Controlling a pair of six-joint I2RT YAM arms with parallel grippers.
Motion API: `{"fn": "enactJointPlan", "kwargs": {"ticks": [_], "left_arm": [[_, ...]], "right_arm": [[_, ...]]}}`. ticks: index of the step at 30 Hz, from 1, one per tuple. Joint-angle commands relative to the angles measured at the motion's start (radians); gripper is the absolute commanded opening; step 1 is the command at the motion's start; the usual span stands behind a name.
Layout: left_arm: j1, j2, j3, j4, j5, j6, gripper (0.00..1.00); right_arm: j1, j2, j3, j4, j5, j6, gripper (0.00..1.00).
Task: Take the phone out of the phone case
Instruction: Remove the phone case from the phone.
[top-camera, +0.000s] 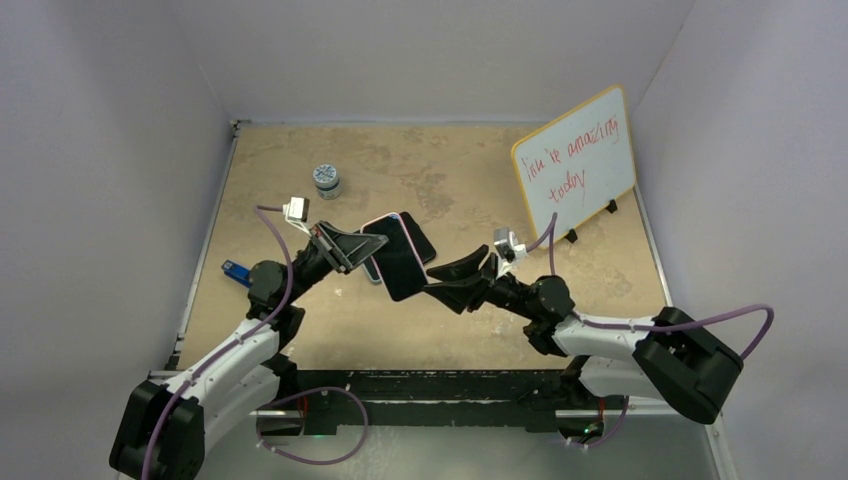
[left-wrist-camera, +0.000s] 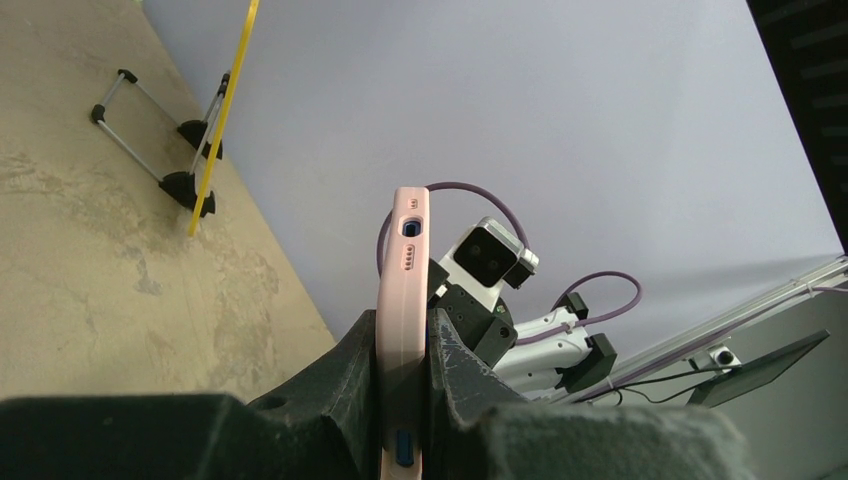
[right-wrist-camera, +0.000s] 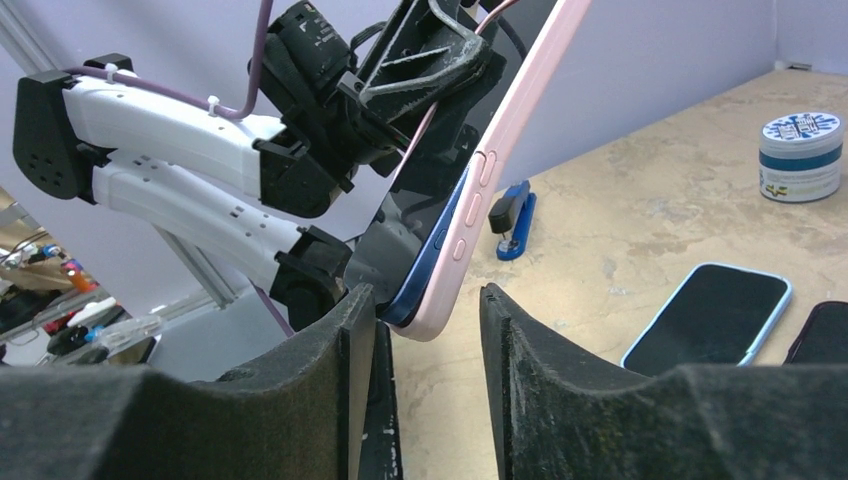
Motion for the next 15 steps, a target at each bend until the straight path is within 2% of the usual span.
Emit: {"fn": "enactJointPlan", "kwargs": {"ticks": [1,8,15], "left_arm": [[0.0,-0.014,0.006,0.115,0.005,-0.04,0.0],[0.0,-0.013,0.014,0.107,0.006,-0.035,0.0],[0.0,-0.017,0.022,0.113,0.013,-0.037,0.0]], "right_arm": [[0.0,-0.038,-0.025,0.068,-0.012,-0.004,0.49],[0.0,-0.104,-0.036,-0.027,0.008,-0.049,0.47],[0.0,-0.082,-0.021,-0.024,-0.004,-0.051,0.42]]}}
